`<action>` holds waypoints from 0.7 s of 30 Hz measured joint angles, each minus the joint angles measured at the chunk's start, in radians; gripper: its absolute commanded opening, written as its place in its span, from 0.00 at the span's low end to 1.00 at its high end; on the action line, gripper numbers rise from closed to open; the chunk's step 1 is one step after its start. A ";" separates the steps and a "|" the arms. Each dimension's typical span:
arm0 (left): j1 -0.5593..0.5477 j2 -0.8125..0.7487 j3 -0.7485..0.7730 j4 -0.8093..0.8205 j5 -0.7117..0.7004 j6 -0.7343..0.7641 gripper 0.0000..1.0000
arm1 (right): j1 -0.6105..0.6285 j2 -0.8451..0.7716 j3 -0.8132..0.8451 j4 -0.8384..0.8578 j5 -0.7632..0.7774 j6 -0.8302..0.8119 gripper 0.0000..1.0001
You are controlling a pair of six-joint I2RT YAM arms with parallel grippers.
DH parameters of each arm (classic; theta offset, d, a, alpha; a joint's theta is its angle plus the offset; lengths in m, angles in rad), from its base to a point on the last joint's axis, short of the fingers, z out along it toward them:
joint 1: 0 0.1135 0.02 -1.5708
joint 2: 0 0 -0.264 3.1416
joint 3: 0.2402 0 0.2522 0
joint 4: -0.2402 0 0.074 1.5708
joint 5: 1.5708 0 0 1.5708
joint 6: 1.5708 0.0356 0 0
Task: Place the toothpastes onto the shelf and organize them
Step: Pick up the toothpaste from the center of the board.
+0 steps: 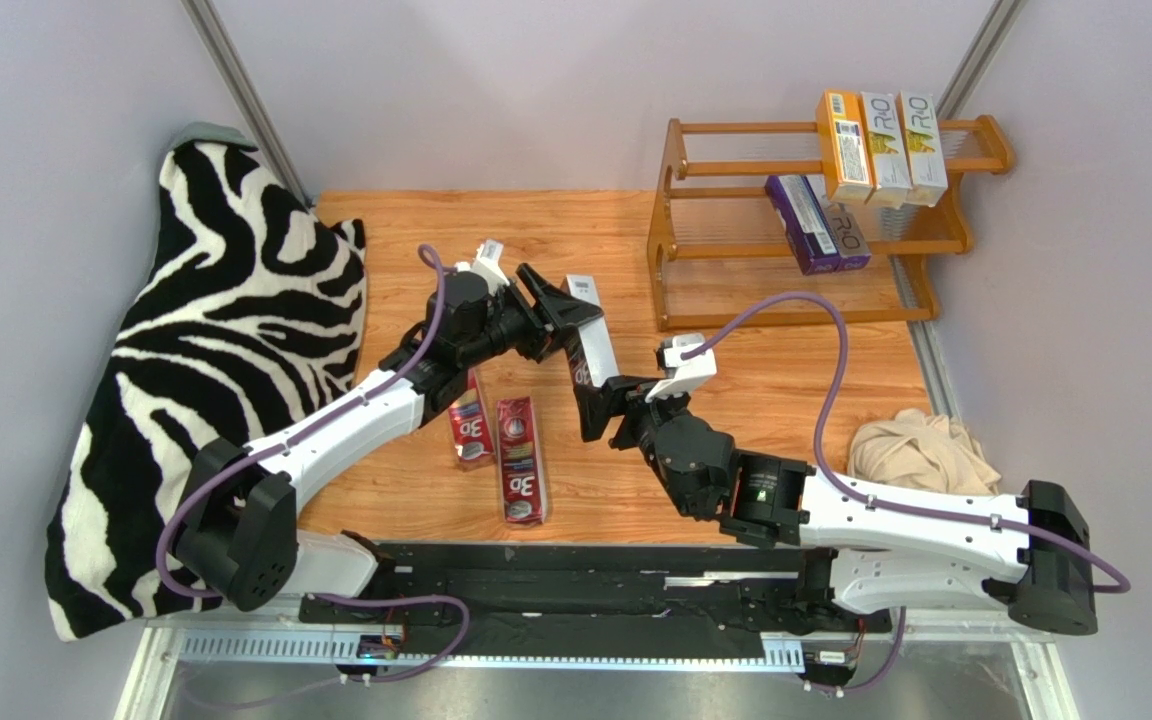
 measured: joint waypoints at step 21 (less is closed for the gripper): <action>0.025 0.045 0.047 0.030 0.102 0.033 0.50 | 0.000 -0.008 0.021 -0.048 -0.037 -0.004 0.61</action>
